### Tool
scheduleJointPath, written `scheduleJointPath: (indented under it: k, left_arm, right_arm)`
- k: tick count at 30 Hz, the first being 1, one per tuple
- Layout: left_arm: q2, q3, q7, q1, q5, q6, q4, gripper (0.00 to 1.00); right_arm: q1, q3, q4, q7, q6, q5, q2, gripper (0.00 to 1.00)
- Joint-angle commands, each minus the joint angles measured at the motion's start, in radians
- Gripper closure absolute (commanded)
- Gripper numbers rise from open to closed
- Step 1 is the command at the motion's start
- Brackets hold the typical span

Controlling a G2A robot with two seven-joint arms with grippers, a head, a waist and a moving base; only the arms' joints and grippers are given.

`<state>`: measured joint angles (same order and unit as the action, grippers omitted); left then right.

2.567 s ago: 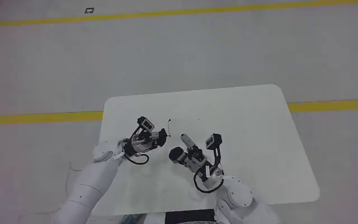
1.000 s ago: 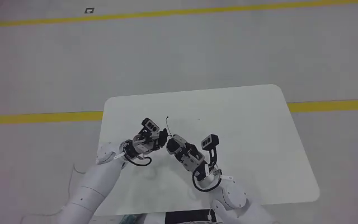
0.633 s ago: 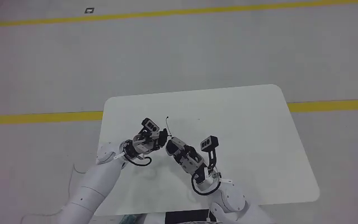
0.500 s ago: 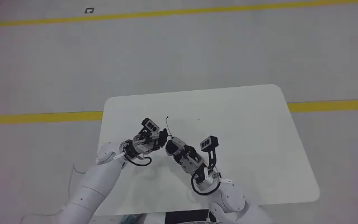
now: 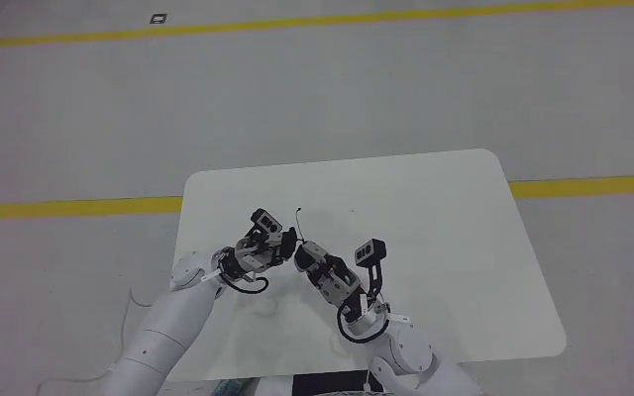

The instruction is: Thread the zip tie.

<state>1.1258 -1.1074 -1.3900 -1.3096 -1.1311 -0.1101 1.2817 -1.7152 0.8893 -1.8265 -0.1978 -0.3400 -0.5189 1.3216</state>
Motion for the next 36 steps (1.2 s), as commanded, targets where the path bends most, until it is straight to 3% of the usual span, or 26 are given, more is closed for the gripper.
scheduleJointPath:
  k: [1, 9, 18, 36]
  left_arm:
    - [0.0, 0.0, 0.0, 0.0, 0.0, 0.0, 0.0, 1.0]
    - [0.0, 0.0, 0.0, 0.0, 0.0, 0.0, 0.0, 1.0]
    - [0.0, 0.0, 0.0, 0.0, 0.0, 0.0, 0.0, 1.0]
    - [0.0, 0.0, 0.0, 0.0, 0.0, 0.0, 0.0, 1.0]
  right_arm:
    - [0.0, 0.0, 0.0, 0.001, 0.0, 0.002, 0.002, 0.91]
    - [-0.002, 0.004, 0.0, 0.008, 0.0, 0.021, 0.009, 0.83]
    - [-0.004, 0.007, 0.001, 0.019, 0.0, 0.041, 0.018, 0.84]
    - [-0.019, 0.024, -0.005, 0.042, 0.0, 0.079, 0.039, 1.0]
